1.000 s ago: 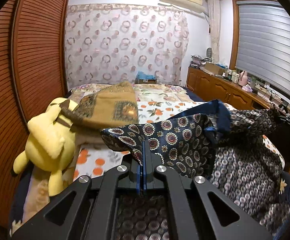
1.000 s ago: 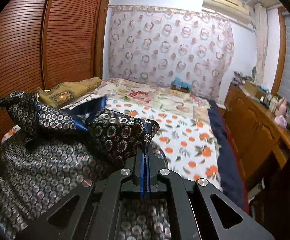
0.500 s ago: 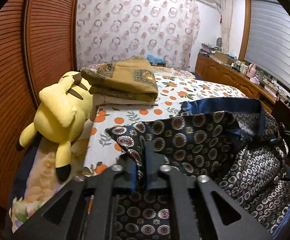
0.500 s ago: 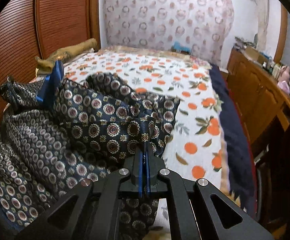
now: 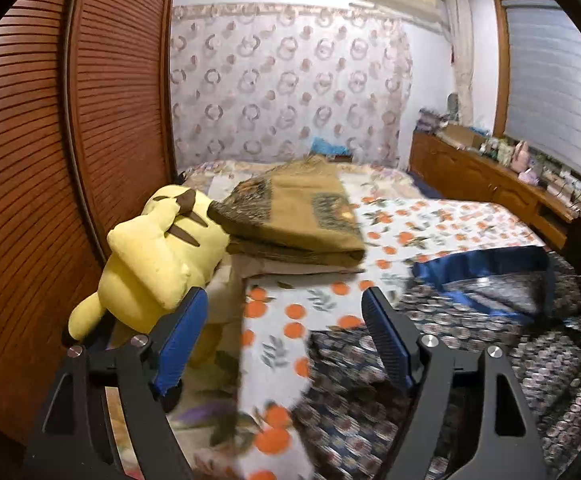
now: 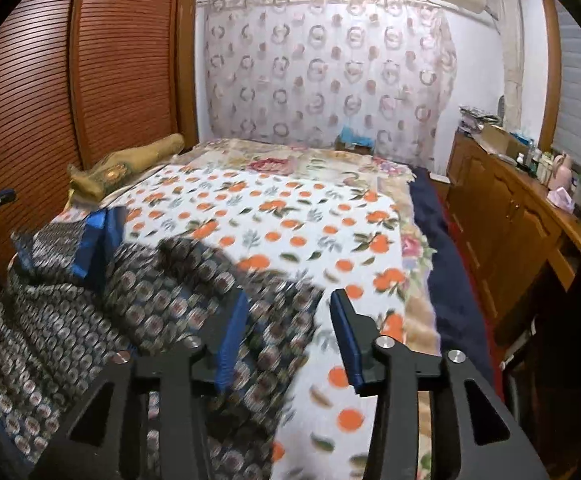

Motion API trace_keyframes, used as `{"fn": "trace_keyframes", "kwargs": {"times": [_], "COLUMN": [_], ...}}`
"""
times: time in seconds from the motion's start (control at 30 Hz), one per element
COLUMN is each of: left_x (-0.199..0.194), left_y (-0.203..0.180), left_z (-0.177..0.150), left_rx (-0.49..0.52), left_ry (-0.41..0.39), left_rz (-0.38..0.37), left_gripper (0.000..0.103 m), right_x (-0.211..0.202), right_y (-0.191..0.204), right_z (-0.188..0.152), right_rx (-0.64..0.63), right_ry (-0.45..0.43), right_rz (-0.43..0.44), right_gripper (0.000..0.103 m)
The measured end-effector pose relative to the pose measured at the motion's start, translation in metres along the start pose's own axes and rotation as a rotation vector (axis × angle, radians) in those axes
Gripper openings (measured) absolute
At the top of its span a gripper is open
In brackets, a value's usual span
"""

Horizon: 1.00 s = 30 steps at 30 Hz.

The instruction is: Fold small clothes

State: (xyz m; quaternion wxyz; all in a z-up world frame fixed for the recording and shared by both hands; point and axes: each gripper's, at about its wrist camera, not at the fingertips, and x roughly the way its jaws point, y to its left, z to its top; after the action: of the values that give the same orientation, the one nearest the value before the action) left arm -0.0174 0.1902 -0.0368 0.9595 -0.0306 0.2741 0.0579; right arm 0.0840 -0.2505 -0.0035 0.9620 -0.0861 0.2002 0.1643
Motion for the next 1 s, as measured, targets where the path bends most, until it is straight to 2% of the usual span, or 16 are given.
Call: {"fn": "trace_keyframes", "kwargs": {"times": [0.13,0.23,0.37,0.5,0.7,0.8,0.87,0.9,0.93,0.97,1.0], "left_x": [0.032,0.049,0.062,0.073,0.083,0.085,0.088,0.088,0.088,0.087,0.087], "left_y": [0.006,0.002,-0.01,-0.022,-0.02,-0.019,-0.021,-0.021,-0.022,-0.023,-0.024], "left_z": [-0.001,-0.009,-0.02,-0.029,-0.031,-0.032,-0.032,-0.032,-0.032,-0.033,-0.033], "left_rx": [0.01,0.02,0.043,0.084,0.05,0.032,0.024,0.021,0.022,0.019,0.014], "left_ry": [0.064,0.121,0.194,0.26,0.296,0.311,0.32,0.32,0.321,0.323,0.327], "left_rz": [-0.01,-0.041,-0.089,-0.115,-0.144,-0.181,-0.21,-0.225,-0.236,-0.25,-0.274], "left_gripper": [0.08,0.08,0.079,0.071,0.064,0.053,0.037,0.033,0.027,0.017,0.014], "right_x": [0.041,0.071,0.084,0.087,0.101,0.109,0.108,0.108,0.107,0.107,0.108], "right_y": [-0.011,-0.007,0.002,-0.001,-0.008,-0.006,-0.006,-0.007,-0.006,-0.004,-0.002], "right_z": [0.014,0.011,0.007,0.004,-0.008,-0.008,-0.007,-0.008,-0.009,-0.01,-0.011], "right_rx": [0.034,0.046,0.033,0.026,0.035,0.028,0.035,0.038,0.039,0.031,0.02], "right_ry": [0.049,0.097,0.142,0.17,0.217,0.224,0.22,0.218,0.215,0.211,0.212], "right_rz": [-0.003,0.026,0.059,0.055,0.038,0.042,0.054,0.061,0.074,0.092,0.113], "right_gripper": [0.05,0.05,0.05,0.051,0.051,0.051,0.051,0.051,0.041,0.023,0.016]}}
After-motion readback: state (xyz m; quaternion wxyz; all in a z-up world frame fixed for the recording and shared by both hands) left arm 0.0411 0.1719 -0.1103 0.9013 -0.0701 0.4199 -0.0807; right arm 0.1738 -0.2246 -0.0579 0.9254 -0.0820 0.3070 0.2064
